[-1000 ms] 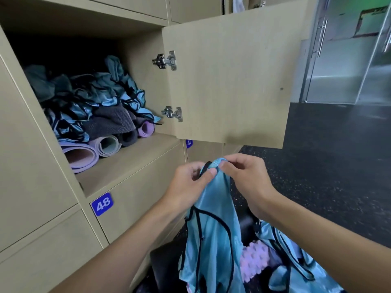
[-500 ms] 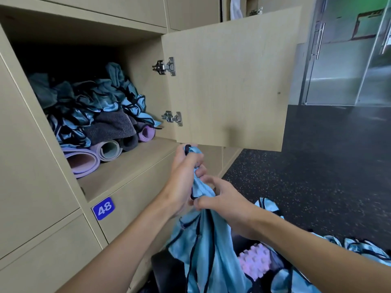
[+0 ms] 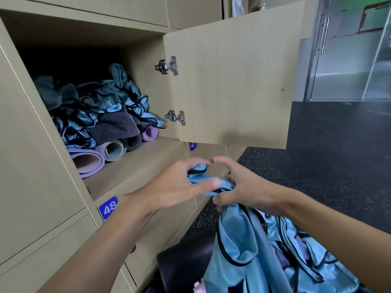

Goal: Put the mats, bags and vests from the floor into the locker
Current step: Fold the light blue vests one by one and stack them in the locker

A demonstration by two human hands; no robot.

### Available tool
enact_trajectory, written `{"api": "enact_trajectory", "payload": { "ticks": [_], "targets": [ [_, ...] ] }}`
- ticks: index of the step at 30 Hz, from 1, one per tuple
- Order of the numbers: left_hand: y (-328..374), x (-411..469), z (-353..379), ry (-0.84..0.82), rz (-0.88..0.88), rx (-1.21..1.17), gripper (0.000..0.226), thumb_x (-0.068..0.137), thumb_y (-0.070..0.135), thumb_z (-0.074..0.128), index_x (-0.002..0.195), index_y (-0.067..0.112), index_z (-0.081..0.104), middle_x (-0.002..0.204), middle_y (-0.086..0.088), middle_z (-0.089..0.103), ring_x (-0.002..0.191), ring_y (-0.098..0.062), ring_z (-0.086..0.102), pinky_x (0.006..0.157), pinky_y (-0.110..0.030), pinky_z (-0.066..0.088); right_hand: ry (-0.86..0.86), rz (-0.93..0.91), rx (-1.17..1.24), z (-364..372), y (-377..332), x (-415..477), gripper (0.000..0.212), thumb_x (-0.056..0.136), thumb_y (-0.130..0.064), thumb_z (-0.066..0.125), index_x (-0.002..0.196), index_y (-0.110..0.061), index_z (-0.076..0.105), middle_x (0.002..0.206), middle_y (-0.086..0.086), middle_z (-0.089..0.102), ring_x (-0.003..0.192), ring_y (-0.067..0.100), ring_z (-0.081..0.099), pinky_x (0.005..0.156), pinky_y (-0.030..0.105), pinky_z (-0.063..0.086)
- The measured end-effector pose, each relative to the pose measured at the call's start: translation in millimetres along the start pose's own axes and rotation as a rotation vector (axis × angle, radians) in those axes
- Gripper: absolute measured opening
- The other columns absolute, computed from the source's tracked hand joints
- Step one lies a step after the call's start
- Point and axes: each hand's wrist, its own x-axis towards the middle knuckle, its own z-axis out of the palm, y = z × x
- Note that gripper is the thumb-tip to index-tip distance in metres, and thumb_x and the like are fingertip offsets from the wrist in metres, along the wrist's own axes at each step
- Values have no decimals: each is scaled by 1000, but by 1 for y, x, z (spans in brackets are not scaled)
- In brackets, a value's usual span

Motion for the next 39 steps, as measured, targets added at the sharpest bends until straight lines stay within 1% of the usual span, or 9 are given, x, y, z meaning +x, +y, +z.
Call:
{"api": "enact_trajectory", "payload": {
  "ticks": [4,7,10,14,17,21,26,34,39],
  "targets": [
    [-1,0,-3,-5,10,-14,18,84,29,78,90,13,73,69,0,64,61,-6,49,60,-28,40,2,-5,-78,-6,-4,-2,86,77,5,72,139,-38,30,84,-1,68,71,15,67,67,28,55],
    [1,0,-7,89,10,-98,10,89,15,72,82,8,71,65,1,61,58,-6,47,56,-23,37,3,-46,-144,-3,-8,-4,50,80,-3,74,117,-27,52,82,-9,67,66,2,64,60,16,49],
    [6,2,0,273,13,-140,12,95,11,63,84,11,66,68,2,63,60,-3,51,58,-21,41,225,-197,-171,6,-4,1,15,84,-13,72,83,-19,58,61,-16,54,54,0,46,53,17,38],
    [36,6,20,327,-87,-570,10,98,26,56,100,16,58,72,12,55,63,-3,50,57,-14,42,387,-345,-161,35,1,7,23,92,-13,60,70,-13,53,60,-12,45,58,5,37,54,35,36],
    [41,6,24,334,-54,-509,28,90,31,70,110,20,53,73,17,58,66,4,55,63,-11,43,424,-324,-209,41,-2,8,34,94,-6,53,63,-18,44,47,-16,43,45,4,35,45,17,28],
    [35,7,21,504,-23,-447,24,90,3,67,108,11,53,94,-3,62,80,-10,60,78,-29,52,363,-304,-88,41,-8,7,16,84,-5,64,90,-17,55,71,-6,61,60,3,52,54,17,43],
    [34,6,12,592,104,-552,31,92,-21,45,94,9,51,99,-21,63,75,-19,67,71,-39,60,267,-109,29,35,-5,7,45,73,-11,73,102,-28,44,96,18,71,74,19,66,70,39,55],
    [0,2,-17,732,203,8,60,63,-21,38,84,31,57,86,8,54,81,-11,51,73,-20,40,146,-124,-192,24,-9,0,50,76,-8,69,116,-28,45,82,2,63,57,6,53,53,19,45],
    [-6,-5,-16,509,148,102,55,72,-12,46,97,35,62,98,16,56,95,4,52,81,-10,37,277,-239,-261,14,-3,2,30,82,-5,62,104,-21,50,83,2,58,58,3,43,52,16,38]
  ]
}}
